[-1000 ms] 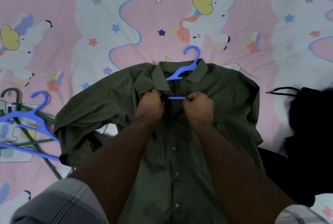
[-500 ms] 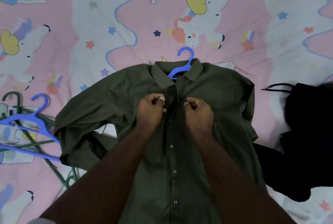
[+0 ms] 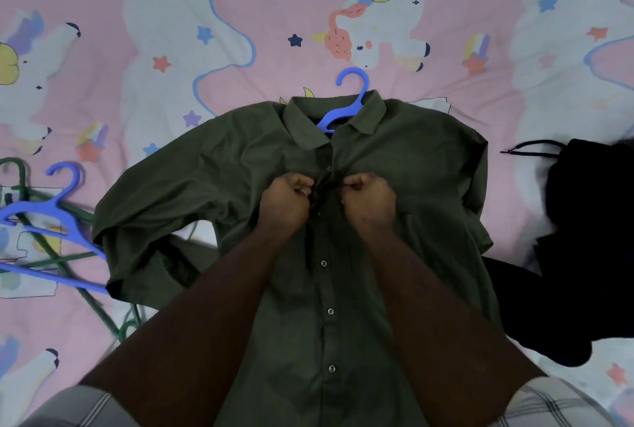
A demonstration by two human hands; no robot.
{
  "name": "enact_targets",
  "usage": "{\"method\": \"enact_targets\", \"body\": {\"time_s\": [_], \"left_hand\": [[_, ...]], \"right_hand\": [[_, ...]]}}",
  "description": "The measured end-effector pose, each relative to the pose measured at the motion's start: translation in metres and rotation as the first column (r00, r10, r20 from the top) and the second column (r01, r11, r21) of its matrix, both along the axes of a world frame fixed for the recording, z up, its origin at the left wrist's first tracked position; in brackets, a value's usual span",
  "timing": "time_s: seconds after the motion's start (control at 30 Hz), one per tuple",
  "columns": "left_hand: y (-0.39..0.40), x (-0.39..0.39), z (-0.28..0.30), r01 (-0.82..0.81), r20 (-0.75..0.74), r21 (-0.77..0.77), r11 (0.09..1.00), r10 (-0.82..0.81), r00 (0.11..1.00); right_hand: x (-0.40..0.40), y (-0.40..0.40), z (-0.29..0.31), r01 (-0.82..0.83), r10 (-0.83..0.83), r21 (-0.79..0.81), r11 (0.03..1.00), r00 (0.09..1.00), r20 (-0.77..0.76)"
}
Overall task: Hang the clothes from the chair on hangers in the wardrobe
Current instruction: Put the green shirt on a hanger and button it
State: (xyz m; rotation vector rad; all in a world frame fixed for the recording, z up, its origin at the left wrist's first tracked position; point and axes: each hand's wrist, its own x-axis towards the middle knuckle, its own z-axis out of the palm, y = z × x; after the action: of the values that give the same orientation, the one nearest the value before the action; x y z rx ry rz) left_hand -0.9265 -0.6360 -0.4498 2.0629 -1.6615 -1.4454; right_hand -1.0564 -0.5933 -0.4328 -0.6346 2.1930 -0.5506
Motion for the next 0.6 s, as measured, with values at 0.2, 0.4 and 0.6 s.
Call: {"method": "enact_targets", "body": {"time_s": [0.2,0.4,0.6], "left_hand": [[0.014,0.012,-0.008,0.026,0.071,0.028,0.999,-0.028,0.997],[0.016,0.013,-0.006,-0.048,0.062,0.076,0.996,0.044,0.997],[-0.005,-0.012,0.011,-0.008,-0.069,-0.149,0.989,-0.003,0.998]], "right_hand": [[0.002,0.022,-0.009,-0.002,0.0,0.05,0.999,0.999,0.047],[0.003,0.031,-0.007,-0.02,0.018,0.05,0.999,0.999,0.031],[0.01,-0.011,0.004,0.012,-0.003,-0.129,0.992,0.998,0.068]]}}
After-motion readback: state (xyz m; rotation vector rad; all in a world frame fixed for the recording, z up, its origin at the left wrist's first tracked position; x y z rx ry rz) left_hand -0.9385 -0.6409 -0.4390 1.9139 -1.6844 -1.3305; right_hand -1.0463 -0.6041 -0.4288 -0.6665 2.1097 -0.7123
